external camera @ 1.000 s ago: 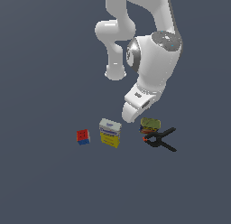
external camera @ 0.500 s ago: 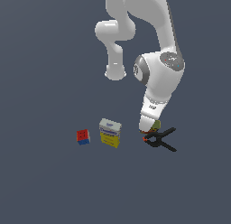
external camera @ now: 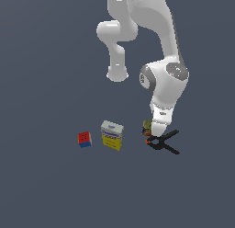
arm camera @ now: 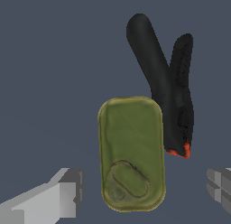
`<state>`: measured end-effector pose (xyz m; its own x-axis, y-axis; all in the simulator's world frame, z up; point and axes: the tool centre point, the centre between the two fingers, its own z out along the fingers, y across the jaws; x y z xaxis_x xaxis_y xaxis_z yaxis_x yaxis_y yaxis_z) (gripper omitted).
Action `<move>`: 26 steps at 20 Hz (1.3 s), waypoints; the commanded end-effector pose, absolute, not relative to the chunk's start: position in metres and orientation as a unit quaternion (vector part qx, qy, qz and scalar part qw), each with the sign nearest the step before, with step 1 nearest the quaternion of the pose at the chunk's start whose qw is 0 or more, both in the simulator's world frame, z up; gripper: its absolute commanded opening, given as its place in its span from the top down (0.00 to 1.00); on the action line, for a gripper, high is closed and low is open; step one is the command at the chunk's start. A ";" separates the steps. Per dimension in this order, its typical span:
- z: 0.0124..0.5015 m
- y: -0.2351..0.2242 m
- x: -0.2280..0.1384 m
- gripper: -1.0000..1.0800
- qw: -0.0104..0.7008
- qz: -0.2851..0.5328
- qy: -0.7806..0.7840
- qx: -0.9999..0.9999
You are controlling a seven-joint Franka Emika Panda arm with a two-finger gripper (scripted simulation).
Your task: Pick up a designated object from a clutter of objects.
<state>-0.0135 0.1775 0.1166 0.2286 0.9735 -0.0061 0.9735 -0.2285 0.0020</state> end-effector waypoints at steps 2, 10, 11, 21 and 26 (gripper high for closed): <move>0.111 0.183 -0.016 0.04 0.001 0.000 0.637 0.771; 0.106 0.184 -0.017 0.04 0.000 0.000 0.641 0.768; 0.104 0.184 -0.017 0.04 0.000 0.000 0.641 0.768; 0.063 0.184 -0.018 0.04 0.000 0.000 0.643 0.766; 0.058 0.184 -0.018 1.00 0.000 0.000 0.643 0.766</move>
